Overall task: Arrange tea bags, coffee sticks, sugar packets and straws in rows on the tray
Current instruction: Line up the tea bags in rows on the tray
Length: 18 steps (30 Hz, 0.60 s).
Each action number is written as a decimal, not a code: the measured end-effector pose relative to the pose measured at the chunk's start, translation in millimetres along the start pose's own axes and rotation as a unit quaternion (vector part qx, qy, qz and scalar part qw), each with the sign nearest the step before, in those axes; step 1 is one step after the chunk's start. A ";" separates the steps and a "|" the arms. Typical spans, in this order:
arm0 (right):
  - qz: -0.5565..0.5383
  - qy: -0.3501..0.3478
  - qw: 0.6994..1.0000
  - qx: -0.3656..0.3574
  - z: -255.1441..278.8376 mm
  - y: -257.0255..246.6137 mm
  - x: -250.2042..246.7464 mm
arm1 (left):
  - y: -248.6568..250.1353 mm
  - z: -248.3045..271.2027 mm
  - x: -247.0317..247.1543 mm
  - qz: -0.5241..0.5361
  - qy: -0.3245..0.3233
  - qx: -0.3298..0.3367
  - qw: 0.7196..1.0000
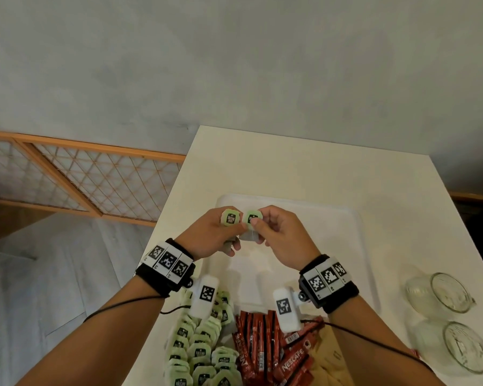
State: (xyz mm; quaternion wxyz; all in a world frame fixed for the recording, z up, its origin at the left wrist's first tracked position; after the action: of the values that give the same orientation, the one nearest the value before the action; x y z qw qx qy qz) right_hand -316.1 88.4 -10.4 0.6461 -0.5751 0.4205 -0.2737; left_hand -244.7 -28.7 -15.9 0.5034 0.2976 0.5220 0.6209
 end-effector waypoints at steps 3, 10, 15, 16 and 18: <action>0.023 -0.004 0.999 0.027 -12.1 10.7 3.7 | 3.7 -16.3 -12.1 -0.007 0.032 0.017 0.999; 0.049 -0.016 0.997 0.052 -44.4 28.7 14.0 | -9.0 -47.7 -32.6 -0.007 0.063 -0.011 0.998; 0.096 0.015 0.994 0.055 -79.9 39.9 12.0 | -26.8 -62.4 -47.4 0.016 0.087 -0.071 0.994; 0.102 0.018 0.993 0.059 -85.6 42.3 13.0 | -29.3 -63.9 -49.0 0.018 0.086 -0.079 0.993; 0.112 0.016 0.991 0.073 -94.6 49.6 17.2 | -34.8 -66.4 -50.8 0.021 0.082 -0.095 0.992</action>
State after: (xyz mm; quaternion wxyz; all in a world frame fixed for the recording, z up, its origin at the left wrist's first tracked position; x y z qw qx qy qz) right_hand -395.2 34.9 -61.2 0.7063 -0.4714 0.4711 -0.2388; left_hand -277.1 -101.3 -59.4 0.4714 0.2076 0.4939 0.7006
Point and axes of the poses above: each hand's wrist, its own z-axis away from the middle knuckle, its own x-axis out of the palm, y = z × x, the point moved 10 cm from there along -z, towards the middle knuckle, and after that the axes turned 13 degrees about y, right-handed, at the moved point
